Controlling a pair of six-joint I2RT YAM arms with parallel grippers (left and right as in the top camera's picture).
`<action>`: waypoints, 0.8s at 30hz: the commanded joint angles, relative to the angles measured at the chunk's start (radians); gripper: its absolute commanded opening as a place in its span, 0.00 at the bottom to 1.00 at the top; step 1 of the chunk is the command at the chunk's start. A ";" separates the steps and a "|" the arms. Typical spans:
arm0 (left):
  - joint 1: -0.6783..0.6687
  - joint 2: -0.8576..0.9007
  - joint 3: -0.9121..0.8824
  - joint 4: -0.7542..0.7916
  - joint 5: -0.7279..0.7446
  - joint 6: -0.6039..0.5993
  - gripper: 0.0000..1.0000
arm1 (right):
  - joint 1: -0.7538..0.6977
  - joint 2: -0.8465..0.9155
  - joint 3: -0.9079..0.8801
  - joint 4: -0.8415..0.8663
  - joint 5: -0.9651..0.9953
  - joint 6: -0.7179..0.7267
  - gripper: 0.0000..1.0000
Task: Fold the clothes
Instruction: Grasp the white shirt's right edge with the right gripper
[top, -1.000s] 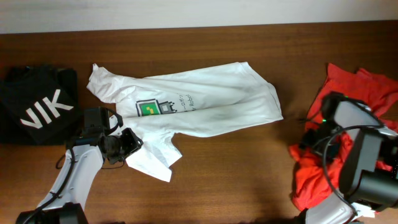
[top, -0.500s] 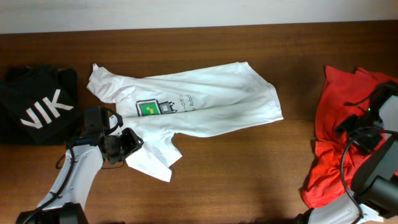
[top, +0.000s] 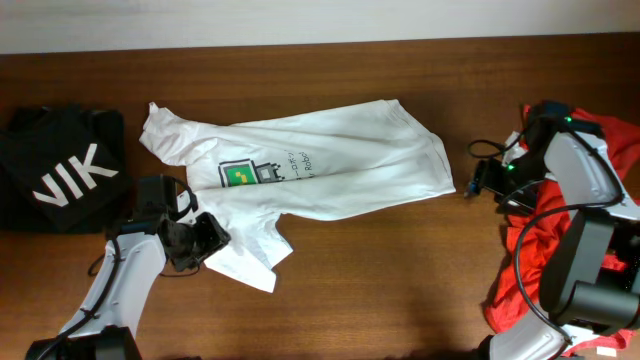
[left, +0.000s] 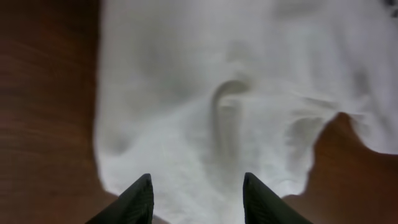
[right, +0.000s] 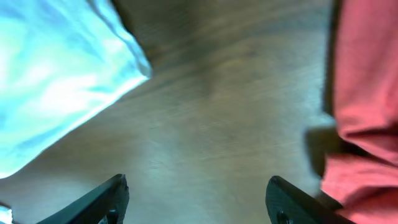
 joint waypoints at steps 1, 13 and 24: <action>-0.003 -0.010 -0.026 -0.004 -0.153 0.013 0.50 | 0.028 0.003 -0.018 0.014 -0.024 0.014 0.74; -0.003 0.080 -0.046 0.109 -0.208 0.013 0.48 | 0.053 0.003 -0.020 0.022 -0.024 0.013 0.74; -0.004 0.161 -0.046 0.143 -0.048 0.013 0.00 | 0.053 0.003 -0.020 0.025 -0.020 0.013 0.75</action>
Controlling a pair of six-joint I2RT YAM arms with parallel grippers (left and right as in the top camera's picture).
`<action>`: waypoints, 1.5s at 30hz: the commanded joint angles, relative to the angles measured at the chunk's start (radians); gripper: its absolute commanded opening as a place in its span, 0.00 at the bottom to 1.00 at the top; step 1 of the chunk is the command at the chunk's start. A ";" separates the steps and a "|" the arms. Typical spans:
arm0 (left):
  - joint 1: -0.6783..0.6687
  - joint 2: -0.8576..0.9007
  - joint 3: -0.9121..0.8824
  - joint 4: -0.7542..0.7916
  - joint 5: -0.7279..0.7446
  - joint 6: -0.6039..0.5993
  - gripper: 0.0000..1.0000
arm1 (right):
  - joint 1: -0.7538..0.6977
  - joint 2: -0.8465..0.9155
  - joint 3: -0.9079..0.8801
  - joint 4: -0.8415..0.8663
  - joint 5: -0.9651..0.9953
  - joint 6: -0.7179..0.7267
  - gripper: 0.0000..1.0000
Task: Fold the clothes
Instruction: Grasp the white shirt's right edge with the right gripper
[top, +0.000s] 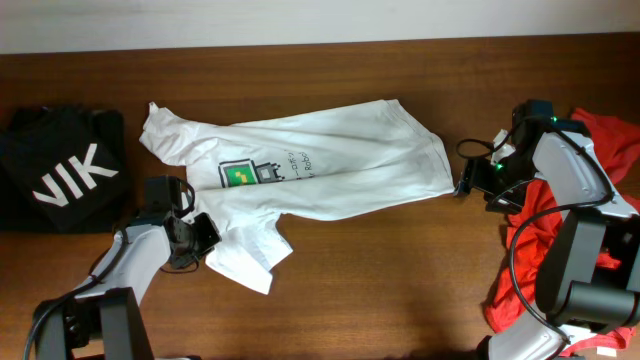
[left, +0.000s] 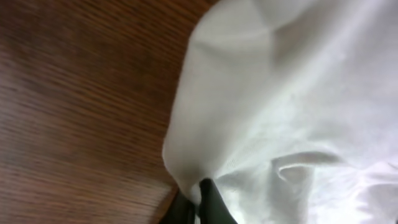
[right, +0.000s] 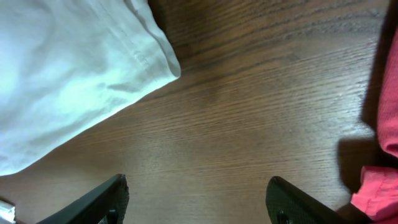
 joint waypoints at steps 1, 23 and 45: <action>-0.003 0.030 -0.017 -0.015 0.068 0.007 0.00 | 0.010 0.003 -0.006 0.003 -0.005 0.000 0.75; 0.013 -0.121 0.102 -0.231 0.038 0.085 0.00 | 0.091 0.039 -0.227 0.418 -0.006 0.140 0.73; 0.013 -0.121 0.102 -0.230 0.038 0.085 0.00 | 0.147 0.082 -0.233 0.519 -0.031 0.140 0.20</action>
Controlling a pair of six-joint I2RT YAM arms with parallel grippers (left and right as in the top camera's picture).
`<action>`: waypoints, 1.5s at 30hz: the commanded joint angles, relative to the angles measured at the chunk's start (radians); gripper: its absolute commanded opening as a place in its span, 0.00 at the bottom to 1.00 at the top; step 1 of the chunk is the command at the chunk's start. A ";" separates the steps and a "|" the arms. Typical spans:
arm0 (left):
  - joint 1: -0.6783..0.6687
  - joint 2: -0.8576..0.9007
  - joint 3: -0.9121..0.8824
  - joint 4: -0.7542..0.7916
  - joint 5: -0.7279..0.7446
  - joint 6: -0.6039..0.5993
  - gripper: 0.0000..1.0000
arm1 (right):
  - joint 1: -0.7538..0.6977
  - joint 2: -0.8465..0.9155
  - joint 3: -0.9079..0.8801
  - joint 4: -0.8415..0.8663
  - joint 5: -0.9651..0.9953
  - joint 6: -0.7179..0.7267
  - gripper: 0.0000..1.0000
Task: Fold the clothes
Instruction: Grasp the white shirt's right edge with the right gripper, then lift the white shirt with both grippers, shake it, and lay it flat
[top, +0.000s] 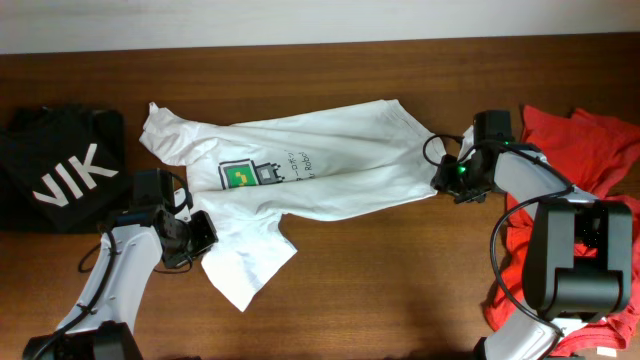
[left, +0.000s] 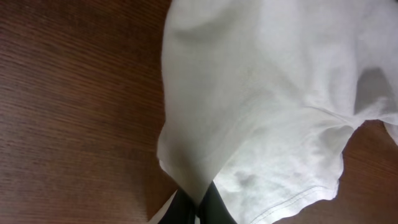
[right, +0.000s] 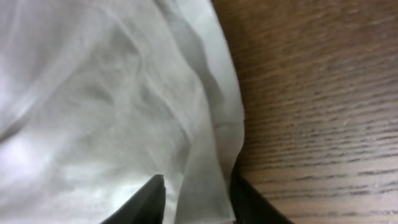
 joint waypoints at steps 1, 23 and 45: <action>0.005 -0.013 0.012 0.000 -0.003 0.016 0.00 | 0.014 0.043 -0.028 0.005 -0.007 0.006 0.13; 0.061 -0.027 0.708 -0.232 0.101 0.232 0.00 | -0.156 -0.122 0.838 -0.777 -0.008 -0.142 0.04; 0.275 -0.043 1.231 -0.270 0.527 0.232 0.00 | -0.240 -0.100 1.549 -1.128 0.018 -0.203 0.04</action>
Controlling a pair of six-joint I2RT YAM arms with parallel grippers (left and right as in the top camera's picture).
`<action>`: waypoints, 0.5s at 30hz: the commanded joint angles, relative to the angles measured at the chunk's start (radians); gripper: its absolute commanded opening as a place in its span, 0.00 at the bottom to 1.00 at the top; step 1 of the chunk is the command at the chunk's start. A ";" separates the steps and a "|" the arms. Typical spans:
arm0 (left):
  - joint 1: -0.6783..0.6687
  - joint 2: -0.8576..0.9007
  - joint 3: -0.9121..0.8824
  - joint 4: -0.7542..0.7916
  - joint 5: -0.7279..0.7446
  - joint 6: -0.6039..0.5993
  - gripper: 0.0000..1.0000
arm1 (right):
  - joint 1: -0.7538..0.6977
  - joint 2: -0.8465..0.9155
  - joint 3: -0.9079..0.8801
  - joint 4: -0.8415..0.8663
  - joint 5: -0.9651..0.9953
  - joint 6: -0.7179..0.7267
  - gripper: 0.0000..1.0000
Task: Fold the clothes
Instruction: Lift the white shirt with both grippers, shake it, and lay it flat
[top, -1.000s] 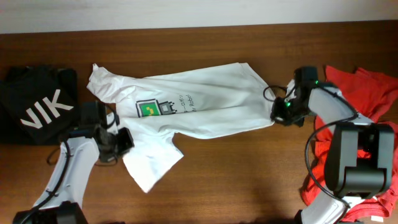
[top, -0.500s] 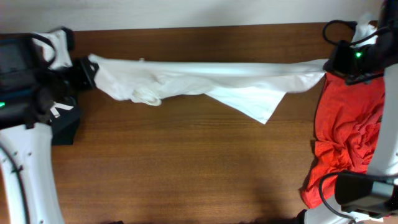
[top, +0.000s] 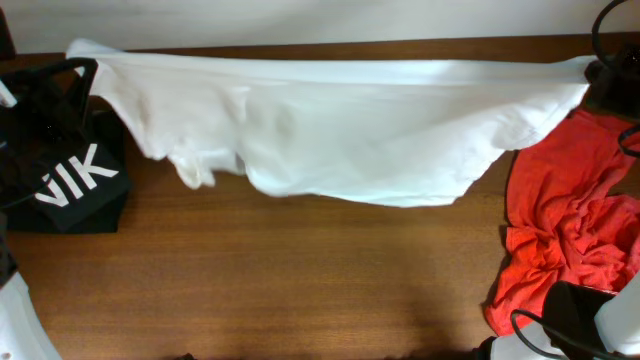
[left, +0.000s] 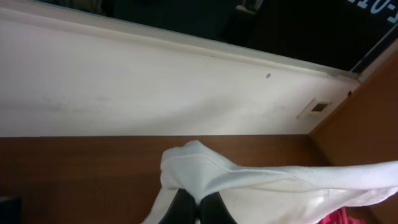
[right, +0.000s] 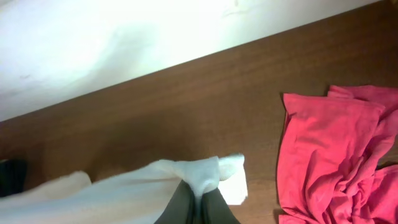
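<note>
The white T-shirt (top: 330, 130) hangs stretched wide above the table, spanning nearly the whole overhead view, with its print hidden. My left gripper (left: 199, 210) is shut on one end of the white shirt (left: 261, 193), raised high with the wall behind it. At the other end my right gripper (right: 198, 205) is shut on a bunched corner of the white shirt (right: 124, 193). In the overhead view both grippers sit at the shirt's upper corners, mostly out of frame.
A black garment with white letters (top: 60, 170) lies at the left edge of the wooden table (top: 300, 280). A crumpled red garment (top: 570, 230) lies at the right, also seen as red cloth (right: 336, 149) below the right wrist. A white wall runs behind.
The shirt lay on the table with the left gripper shut on its lower left edge and the right gripper's fingers around its right edge. Now both hold it up, spread wide.
First the left gripper was open over the shirt's lower left edge and the right was open near the red garment. Then the left was shut on that edge. Later the right reached the shirt's right edge. Now the shirt hangs stretched between both.
</note>
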 joint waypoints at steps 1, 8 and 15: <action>-0.023 0.079 0.005 0.003 -0.024 0.015 0.00 | -0.004 0.067 -0.008 -0.003 0.054 -0.014 0.04; -0.162 0.321 0.005 0.084 -0.075 0.016 0.00 | 0.089 0.252 -0.008 0.166 0.054 -0.013 0.04; -0.188 0.493 0.006 0.406 -0.211 -0.010 0.00 | 0.106 0.348 -0.005 0.448 0.051 0.131 0.04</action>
